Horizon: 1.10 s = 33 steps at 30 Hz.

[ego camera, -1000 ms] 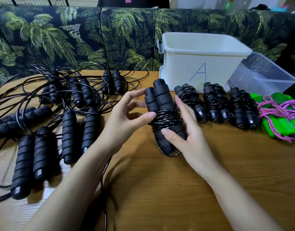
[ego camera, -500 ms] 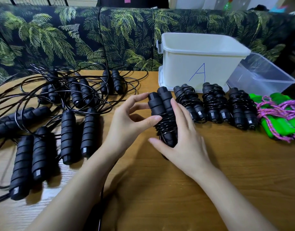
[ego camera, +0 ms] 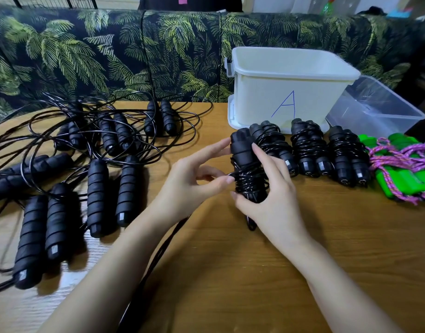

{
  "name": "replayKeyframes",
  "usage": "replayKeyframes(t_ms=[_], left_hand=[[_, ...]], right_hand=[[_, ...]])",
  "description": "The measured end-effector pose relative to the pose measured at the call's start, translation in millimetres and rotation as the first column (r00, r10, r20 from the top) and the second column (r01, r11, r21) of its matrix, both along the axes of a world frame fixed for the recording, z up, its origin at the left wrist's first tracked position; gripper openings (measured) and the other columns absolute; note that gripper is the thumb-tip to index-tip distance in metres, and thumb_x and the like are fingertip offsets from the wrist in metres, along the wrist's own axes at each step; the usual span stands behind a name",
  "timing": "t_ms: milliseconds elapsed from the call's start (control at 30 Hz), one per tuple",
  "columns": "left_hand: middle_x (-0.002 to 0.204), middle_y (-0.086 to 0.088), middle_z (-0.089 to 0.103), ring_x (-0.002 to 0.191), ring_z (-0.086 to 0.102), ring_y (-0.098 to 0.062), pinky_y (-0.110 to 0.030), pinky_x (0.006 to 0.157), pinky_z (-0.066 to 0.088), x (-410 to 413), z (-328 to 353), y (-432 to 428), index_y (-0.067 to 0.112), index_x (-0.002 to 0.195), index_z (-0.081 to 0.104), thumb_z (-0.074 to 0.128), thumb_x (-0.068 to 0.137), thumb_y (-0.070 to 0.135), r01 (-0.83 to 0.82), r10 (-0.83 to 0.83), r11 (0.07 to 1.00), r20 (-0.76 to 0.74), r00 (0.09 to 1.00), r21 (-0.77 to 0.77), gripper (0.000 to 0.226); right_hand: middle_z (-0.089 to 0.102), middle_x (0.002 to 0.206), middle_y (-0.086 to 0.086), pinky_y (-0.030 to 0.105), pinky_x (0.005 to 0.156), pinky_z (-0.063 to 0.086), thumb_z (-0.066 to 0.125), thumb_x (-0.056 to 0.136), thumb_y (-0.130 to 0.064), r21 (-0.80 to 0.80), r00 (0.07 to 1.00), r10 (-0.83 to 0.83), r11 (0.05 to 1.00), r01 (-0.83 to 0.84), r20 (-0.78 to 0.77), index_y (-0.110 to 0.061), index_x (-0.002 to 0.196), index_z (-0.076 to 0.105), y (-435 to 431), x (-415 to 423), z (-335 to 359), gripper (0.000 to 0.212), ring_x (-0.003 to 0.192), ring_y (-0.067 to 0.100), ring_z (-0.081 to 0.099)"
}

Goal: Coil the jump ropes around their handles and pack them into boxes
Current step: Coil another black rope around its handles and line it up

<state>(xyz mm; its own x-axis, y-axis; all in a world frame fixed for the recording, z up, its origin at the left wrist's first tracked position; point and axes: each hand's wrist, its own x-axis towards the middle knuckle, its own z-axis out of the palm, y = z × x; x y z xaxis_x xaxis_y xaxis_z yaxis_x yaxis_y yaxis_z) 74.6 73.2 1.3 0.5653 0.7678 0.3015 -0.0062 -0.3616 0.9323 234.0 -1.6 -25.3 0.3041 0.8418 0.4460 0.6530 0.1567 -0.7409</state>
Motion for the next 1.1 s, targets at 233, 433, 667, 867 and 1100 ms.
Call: replayKeyframes(t_ms=[233,433,667,867,1100], left_hand=[[0.127,0.006,0.067,0.089,0.067,-0.012,-0.044,0.092,0.052,-4,-1,7,0.030,0.130,0.057,0.072,0.082,0.018,-0.043,0.043,0.999,0.040,0.998,-0.012,0.052],[0.124,0.003,0.068,0.109,0.066,-0.018,-0.036,0.093,0.054,-8,-6,14,0.027,0.143,0.044,0.075,0.080,0.024,-0.026,0.041,0.987,0.097,0.994,-0.156,0.071],[0.103,0.006,0.074,0.099,0.067,-0.008,-0.024,0.083,0.052,3,-7,7,0.022,0.137,0.047,0.062,0.086,0.018,0.011,0.039,0.969,0.196,0.980,-0.248,0.054],[0.095,0.018,0.074,0.094,0.067,-0.007,-0.025,0.081,0.054,9,-9,3,0.027,0.123,0.054,0.081,0.074,0.023,-0.182,0.202,0.973,0.138,0.970,-0.145,0.056],[0.104,-0.005,0.074,0.096,0.069,-0.017,-0.031,0.085,0.056,-1,-2,6,0.011,0.132,0.050,0.076,0.083,0.017,-0.085,0.112,0.981,0.156,0.981,-0.173,0.056]], right_hand=[[0.054,0.131,-0.011,0.008,0.101,0.035,0.083,0.070,-0.018,0.021,0.978,0.092,0.996,-0.089,-0.190,-0.027,0.143,0.049,-4,-1,10,0.080,0.123,-0.010,0.045],[0.056,0.138,-0.015,0.041,0.109,0.043,0.077,0.077,-0.013,0.068,0.920,0.275,0.961,-0.266,-0.280,-0.033,0.142,0.047,-9,-6,17,0.075,0.129,0.016,0.053],[0.050,0.141,-0.025,0.023,0.109,0.038,0.070,0.084,-0.019,0.026,0.851,0.359,0.925,-0.379,-0.382,-0.039,0.146,0.037,-9,-6,15,0.073,0.133,0.004,0.047],[0.041,0.139,-0.021,0.001,0.100,0.026,0.082,0.079,-0.020,-0.014,0.961,0.205,0.977,-0.211,-0.187,-0.032,0.147,0.036,-2,-9,7,0.083,0.126,-0.021,0.033],[0.063,0.131,-0.004,0.038,0.109,0.043,0.073,0.081,-0.019,0.057,0.854,0.329,0.940,-0.335,-0.403,-0.041,0.134,0.045,-5,4,15,0.064,0.127,0.011,0.055]])
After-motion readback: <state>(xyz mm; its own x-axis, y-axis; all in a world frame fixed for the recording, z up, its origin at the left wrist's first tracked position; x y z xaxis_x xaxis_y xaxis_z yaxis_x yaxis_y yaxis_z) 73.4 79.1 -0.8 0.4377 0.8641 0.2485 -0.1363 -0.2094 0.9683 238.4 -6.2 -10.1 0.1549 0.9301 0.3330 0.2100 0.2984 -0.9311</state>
